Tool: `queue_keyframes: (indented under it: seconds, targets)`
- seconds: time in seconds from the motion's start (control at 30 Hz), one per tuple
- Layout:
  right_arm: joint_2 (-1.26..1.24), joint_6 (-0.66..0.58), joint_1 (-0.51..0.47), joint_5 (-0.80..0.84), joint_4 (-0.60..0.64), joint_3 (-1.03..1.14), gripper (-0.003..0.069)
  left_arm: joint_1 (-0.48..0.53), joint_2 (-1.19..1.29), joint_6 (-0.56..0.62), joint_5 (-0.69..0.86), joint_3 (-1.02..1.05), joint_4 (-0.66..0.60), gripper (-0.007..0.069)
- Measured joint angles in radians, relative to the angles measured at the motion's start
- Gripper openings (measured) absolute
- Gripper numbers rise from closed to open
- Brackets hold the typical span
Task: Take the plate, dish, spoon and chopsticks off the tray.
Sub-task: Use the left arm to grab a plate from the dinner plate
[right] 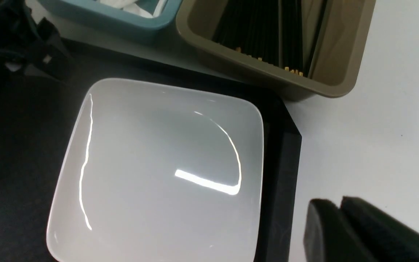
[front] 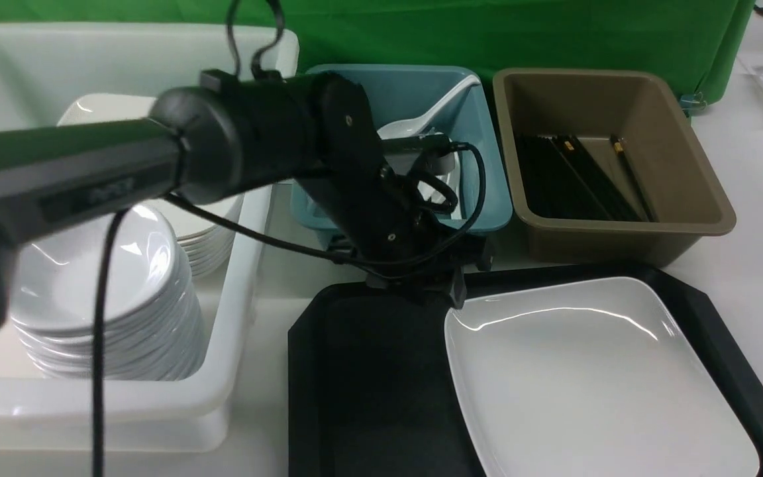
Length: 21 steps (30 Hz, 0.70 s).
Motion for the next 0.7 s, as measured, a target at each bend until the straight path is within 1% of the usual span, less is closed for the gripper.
queue_keyframes:
  seconds: [0.13,0.23,0.27,0.37,0.4,0.57,0.7]
  targets:
    - [0.000,0.000,0.000,-0.002,-0.001,0.000,0.0090,0.000,0.049,0.031,-0.073,-0.001,-0.002,0.0528]
    - [0.000,0.000,0.000,-0.005,-0.002,0.000,0.0090,0.000,0.088,0.063,-0.105,-0.001,-0.018,0.0591]
    - [0.000,0.000,0.000,-0.007,-0.001,0.000,0.0090,0.000,0.097,0.072,-0.112,-0.001,-0.025,0.0598]
    - [0.000,0.000,0.000,-0.016,-0.001,0.000,0.0090,0.000,0.118,0.091,-0.115,-0.001,-0.059,0.0602]
    - [0.000,0.000,0.000,-0.026,-0.001,0.000,0.0090,0.000,0.129,0.118,-0.116,-0.001,-0.086,0.0596]
    - [0.000,0.000,0.000,-0.042,-0.001,0.001,0.0090,-0.010,0.144,0.196,-0.121,-0.005,-0.147,0.0537]
    - [0.000,0.000,0.000,-0.044,-0.001,0.001,0.0090,-0.036,0.149,0.224,-0.123,-0.008,-0.149,0.0490]
